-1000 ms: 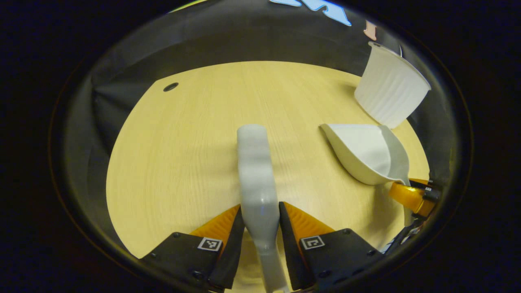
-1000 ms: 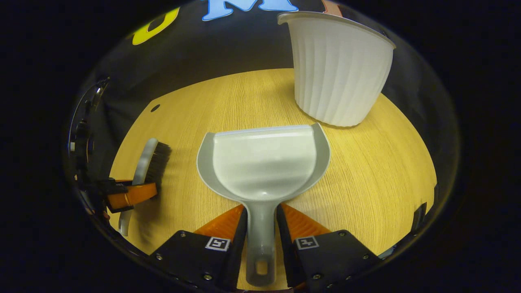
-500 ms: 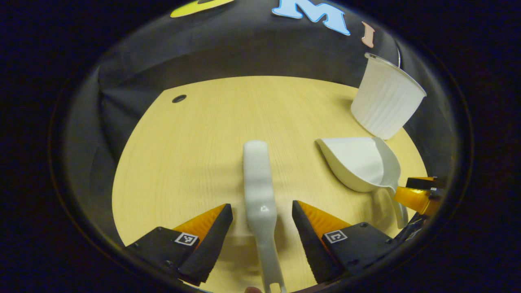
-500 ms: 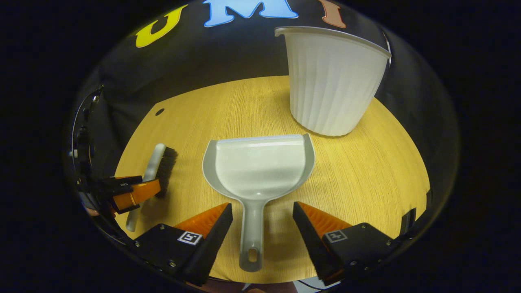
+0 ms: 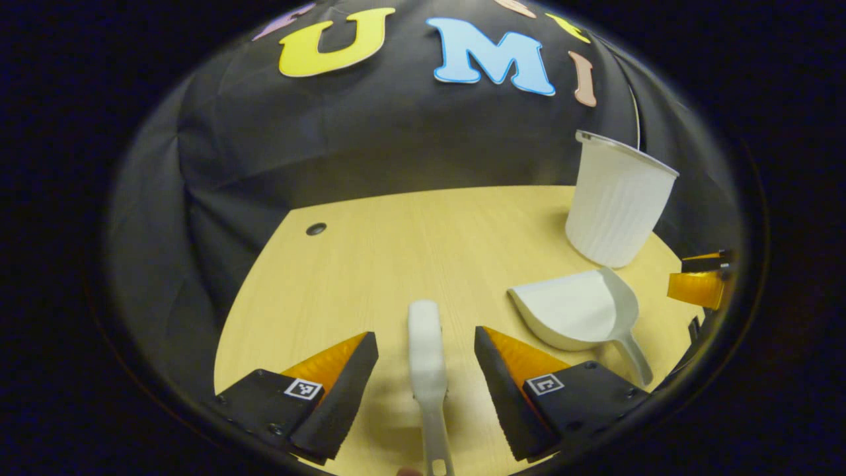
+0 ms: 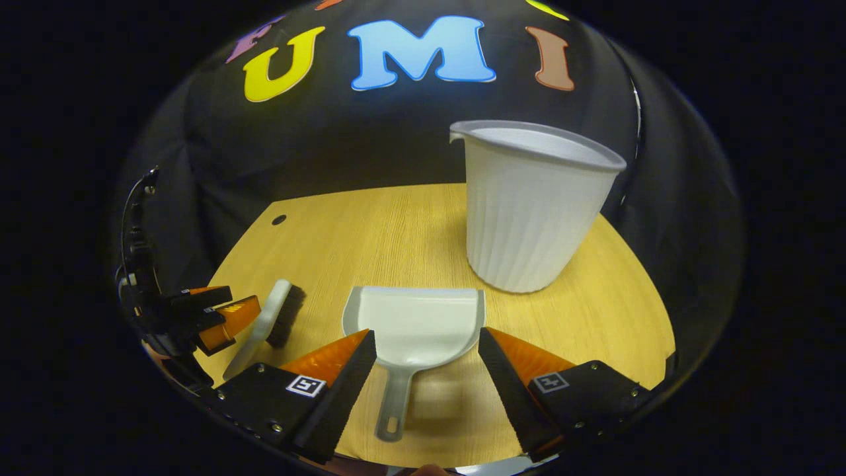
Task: Pick up the small broom and dustpan from the desktop, sweep the trash into the dustpan with the broom, and then empty the trash into the garbage bin.
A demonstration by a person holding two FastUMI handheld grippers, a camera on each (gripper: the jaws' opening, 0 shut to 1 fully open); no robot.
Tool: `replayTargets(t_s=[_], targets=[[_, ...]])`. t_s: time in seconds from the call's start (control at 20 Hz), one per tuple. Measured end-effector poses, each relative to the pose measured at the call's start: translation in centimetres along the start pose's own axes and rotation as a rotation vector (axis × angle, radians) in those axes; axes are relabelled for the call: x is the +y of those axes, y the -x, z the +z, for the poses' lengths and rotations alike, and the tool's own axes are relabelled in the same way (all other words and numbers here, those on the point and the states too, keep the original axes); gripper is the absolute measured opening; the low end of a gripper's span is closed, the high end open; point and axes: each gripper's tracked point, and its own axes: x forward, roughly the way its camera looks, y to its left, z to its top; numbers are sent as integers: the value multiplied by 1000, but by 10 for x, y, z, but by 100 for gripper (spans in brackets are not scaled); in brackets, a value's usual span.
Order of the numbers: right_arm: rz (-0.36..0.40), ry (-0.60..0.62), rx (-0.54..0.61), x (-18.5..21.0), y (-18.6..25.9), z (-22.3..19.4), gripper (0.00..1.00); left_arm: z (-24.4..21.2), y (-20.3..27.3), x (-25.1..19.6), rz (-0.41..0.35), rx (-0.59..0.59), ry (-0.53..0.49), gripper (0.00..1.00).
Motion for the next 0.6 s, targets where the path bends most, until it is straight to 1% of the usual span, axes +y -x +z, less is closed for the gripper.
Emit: replayTargets(t_s=[0.2,0.3,0.45,0.5,0.6], targets=[[-19,110,-138,-7,17,35,98,42,24,-7,29,-155,40,96],[-25,146,-211,-10,27,51,97,64,36,-7,42,-233,69,96],[-16,160,-310,-8,41,72,97,89,60,-8,61,-337,91,97],[-18,166,-342,-8,48,78,97,95,69,-8,62,-368,93,96],[-32,168,-394,-10,52,84,97,104,80,-7,63,-408,99,96]])
